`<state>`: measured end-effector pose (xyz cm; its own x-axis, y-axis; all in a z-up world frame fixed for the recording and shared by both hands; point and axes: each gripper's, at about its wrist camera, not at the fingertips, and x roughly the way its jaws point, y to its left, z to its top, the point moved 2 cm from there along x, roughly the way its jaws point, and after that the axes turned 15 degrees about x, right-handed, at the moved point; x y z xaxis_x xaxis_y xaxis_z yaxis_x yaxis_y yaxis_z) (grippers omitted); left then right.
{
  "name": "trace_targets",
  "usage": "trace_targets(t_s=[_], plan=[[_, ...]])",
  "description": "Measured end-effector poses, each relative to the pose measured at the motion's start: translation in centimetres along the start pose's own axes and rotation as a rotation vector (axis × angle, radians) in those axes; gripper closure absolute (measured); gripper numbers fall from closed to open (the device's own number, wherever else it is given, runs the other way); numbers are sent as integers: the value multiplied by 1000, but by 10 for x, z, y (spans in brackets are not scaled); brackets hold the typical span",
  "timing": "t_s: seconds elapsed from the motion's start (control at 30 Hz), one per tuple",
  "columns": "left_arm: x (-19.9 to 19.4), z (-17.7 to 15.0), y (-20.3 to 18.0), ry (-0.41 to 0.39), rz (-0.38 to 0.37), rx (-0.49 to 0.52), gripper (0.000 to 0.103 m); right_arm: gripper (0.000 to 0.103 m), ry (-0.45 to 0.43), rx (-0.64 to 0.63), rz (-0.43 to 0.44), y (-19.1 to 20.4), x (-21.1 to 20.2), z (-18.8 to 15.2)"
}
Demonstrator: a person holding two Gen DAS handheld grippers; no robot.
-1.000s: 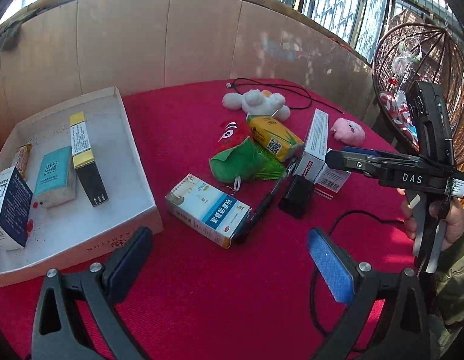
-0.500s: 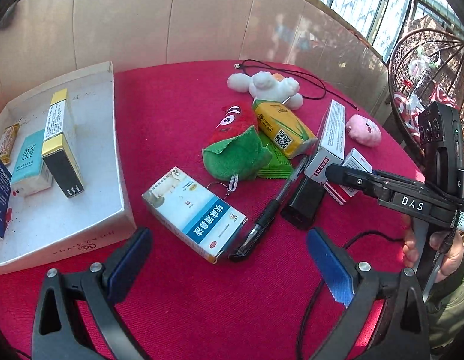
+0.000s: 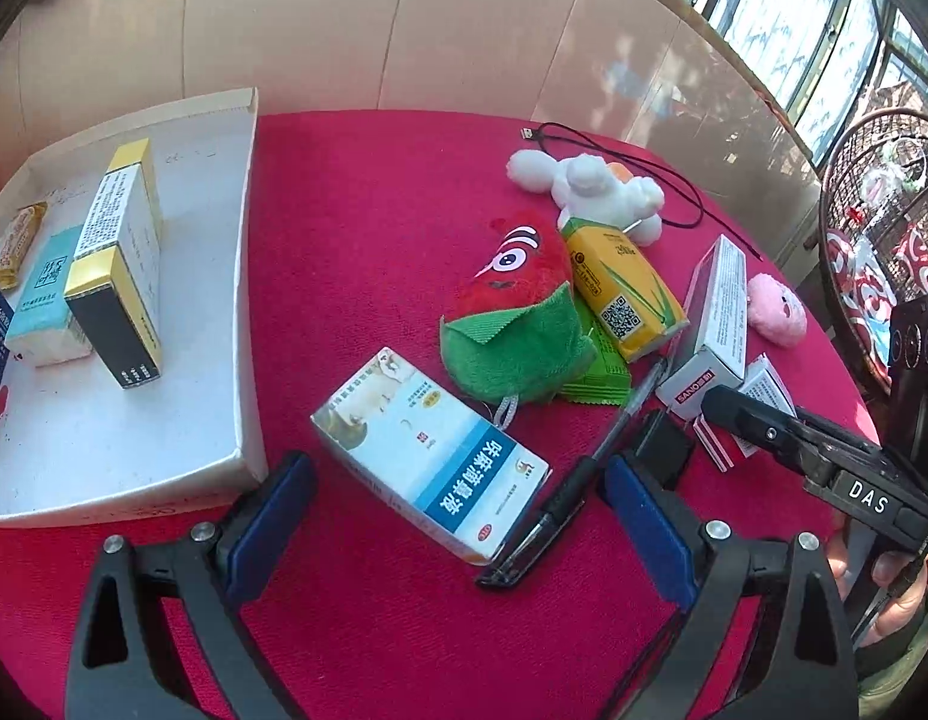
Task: Organize objects
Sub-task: 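Grasp the white-blue medicine box with the left tool while the right tool grasps the small white box, then carry the white-blue box and small white box over the white tray with both tools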
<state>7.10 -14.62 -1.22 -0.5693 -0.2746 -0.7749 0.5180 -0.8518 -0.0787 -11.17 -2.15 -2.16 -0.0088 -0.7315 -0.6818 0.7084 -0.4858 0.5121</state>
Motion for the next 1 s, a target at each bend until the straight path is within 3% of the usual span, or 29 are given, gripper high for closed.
trace_targets(t_s=[0.2, 0.3, 0.63, 0.77, 1.0], plan=[[17, 9, -12, 9, 129, 80, 7, 65, -5, 27, 5, -4, -1, 0], [13, 7, -11, -4, 153, 122, 33, 65, -11, 22, -1, -3, -1, 0], [-12, -12, -13, -45, 56, 154, 35, 65, -23, 16, -12, -1, -3, 0], [-26, -13, -19, -80, 28, 164, 35, 71, -68, -7, -42, 3, -10, -1], [-42, -11, -23, -127, 15, 176, 35, 71, -127, -39, -67, 7, -27, 0]])
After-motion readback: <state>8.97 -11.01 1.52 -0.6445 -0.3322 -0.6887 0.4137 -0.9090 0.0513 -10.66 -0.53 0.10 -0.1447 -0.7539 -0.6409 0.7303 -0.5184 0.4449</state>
